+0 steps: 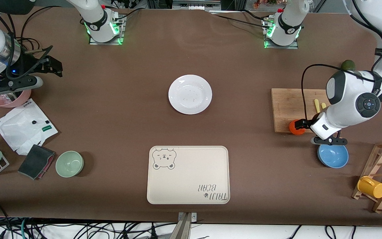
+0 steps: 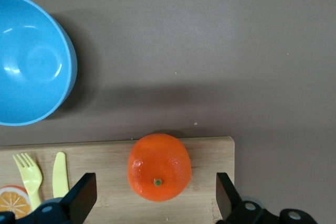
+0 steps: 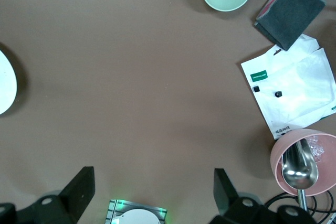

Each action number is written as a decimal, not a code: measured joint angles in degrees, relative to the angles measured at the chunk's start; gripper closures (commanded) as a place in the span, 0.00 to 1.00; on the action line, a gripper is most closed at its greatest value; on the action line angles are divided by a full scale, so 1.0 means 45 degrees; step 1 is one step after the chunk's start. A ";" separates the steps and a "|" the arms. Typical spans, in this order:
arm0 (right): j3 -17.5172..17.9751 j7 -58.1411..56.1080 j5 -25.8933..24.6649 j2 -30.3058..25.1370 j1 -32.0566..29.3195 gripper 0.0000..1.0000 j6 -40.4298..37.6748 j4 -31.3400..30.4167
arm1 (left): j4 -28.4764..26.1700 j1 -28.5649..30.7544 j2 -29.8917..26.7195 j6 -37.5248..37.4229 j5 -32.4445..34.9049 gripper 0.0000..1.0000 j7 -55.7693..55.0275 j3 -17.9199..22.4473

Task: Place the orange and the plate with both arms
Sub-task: 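Move the left gripper down over the orange on the cutting board, then close the left gripper on the orange and lift it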

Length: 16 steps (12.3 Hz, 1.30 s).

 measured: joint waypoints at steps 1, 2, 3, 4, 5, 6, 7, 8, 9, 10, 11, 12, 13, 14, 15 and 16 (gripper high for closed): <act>0.0000 0.0000 0.0000 0.0000 0.0000 0.00 0.0000 -0.0048 | -0.0246 0.0002 0.0088 0.0503 0.0505 0.00 -0.0018 0.0009; -0.0002 0.0000 0.0000 0.0001 0.0000 0.00 0.0000 -0.0092 | -0.0490 0.0012 0.0248 0.0956 0.0777 0.00 -0.0031 0.0028; -0.0011 0.0000 0.0024 -0.0001 -0.0001 0.00 0.0000 -0.0133 | -0.0693 0.0032 0.0482 0.1286 0.0836 0.00 -0.0031 0.0045; -0.0036 0.0000 0.0111 0.0001 -0.0002 0.00 0.0000 -0.0172 | -0.0814 0.0070 0.0698 0.1461 0.0839 0.00 -0.0031 0.0050; -0.0074 0.0000 0.0230 0.0000 -0.0005 0.00 0.0000 -0.0191 | -0.0879 0.0103 0.0863 0.1576 0.0839 0.00 -0.0031 0.0051; -0.0122 0.0000 0.0286 0.0000 -0.0006 0.00 0.0000 -0.0192 | -0.0890 0.0106 0.0941 0.1633 0.0839 0.00 -0.0032 0.0048; -0.0162 0.0000 0.0305 0.0000 -0.0007 0.00 0.0000 -0.0192 | -0.0892 0.0105 0.0966 0.1645 0.0765 0.00 -0.0057 0.0041; -0.0191 0.0000 0.0312 0.0000 -0.0011 0.00 0.0000 -0.0192 | -0.0897 0.0108 0.0983 0.1645 0.0597 0.00 -0.0064 0.0041; -0.0234 0.0000 0.0316 0.0000 -0.0013 0.00 0.0000 -0.0194 | -0.0909 0.0111 0.1006 0.1645 0.0466 0.00 -0.0065 0.0041; -0.0286 0.0000 0.0325 0.0000 -0.0014 0.00 0.0000 -0.0195 | -0.0947 0.0116 0.1039 0.1645 0.0421 0.00 -0.0076 0.0041; -0.0319 0.0000 0.0332 0.0000 -0.0014 0.00 0.0000 -0.0195 | -0.0997 0.0125 0.1079 0.1647 0.0417 0.00 -0.0091 0.0041; -0.0330 0.0000 0.0340 0.0000 -0.0014 0.00 0.0000 -0.0195 | -0.1047 0.0139 0.1139 0.1680 0.0416 0.00 -0.0102 0.0041; -0.0330 0.0000 0.0352 0.0000 -0.0014 0.00 0.0000 -0.0196 | -0.1084 0.0155 0.1217 0.1775 0.0416 0.09 -0.0110 0.0041; -0.0330 0.0000 0.0360 0.0000 -0.0014 0.00 0.0000 -0.0196 | -0.1117 0.0168 0.1292 0.1918 0.0340 0.30 -0.0130 0.0041; -0.0330 0.0000 0.0365 0.0000 -0.0014 0.00 0.0000 -0.0196 | -0.1134 0.0172 0.1365 0.2006 -0.0012 0.50 -0.0135 0.0041; -0.0330 0.0000 0.0367 0.0000 -0.0014 0.00 0.0000 -0.0196 | -0.1140 0.0176 0.1385 0.2045 -0.0340 0.72 -0.0134 0.0051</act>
